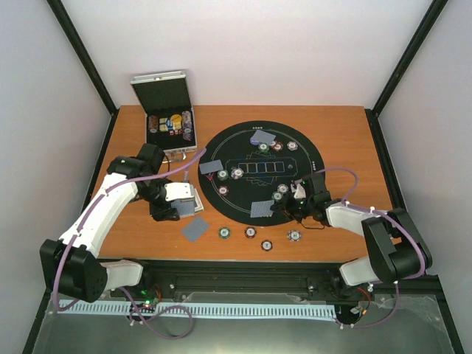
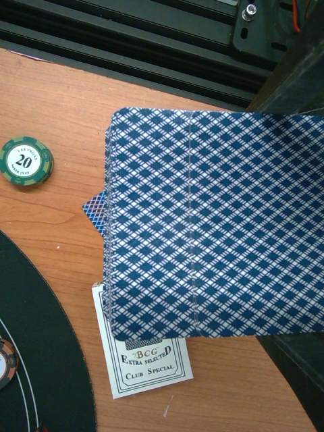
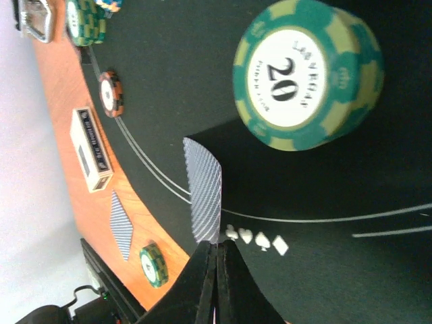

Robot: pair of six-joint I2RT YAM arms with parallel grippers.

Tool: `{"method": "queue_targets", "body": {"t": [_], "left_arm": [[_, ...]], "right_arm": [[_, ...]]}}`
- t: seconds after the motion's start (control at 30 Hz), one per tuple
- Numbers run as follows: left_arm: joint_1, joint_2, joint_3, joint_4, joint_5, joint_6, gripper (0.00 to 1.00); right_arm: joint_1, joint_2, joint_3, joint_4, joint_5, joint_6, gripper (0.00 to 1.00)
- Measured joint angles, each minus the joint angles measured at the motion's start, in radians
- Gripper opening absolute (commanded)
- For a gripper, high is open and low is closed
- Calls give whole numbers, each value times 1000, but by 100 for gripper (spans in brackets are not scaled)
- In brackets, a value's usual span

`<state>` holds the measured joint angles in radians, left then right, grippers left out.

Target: Distribute texas hold em gaming equipment

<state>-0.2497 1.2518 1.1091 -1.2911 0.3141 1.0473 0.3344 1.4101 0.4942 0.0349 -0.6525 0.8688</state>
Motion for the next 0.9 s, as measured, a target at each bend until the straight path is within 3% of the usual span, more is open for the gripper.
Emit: {"method": "queue_targets", "body": {"t": [0.27, 0.53, 0.7, 0.9], "left_arm": [[0, 0, 0, -4, 4, 0, 1], [0, 0, 1, -10, 13, 0, 1], [0, 0, 1, -10, 22, 0, 1], [0, 0, 1, -10, 28, 0, 1]], "right_arm": [[8, -36, 47, -140, 100, -50, 45], [57, -194, 111, -203, 138, -39, 58], [262, -175, 158, -140, 144, 46, 70], [493, -18, 274, 50, 133, 146, 74]]}}
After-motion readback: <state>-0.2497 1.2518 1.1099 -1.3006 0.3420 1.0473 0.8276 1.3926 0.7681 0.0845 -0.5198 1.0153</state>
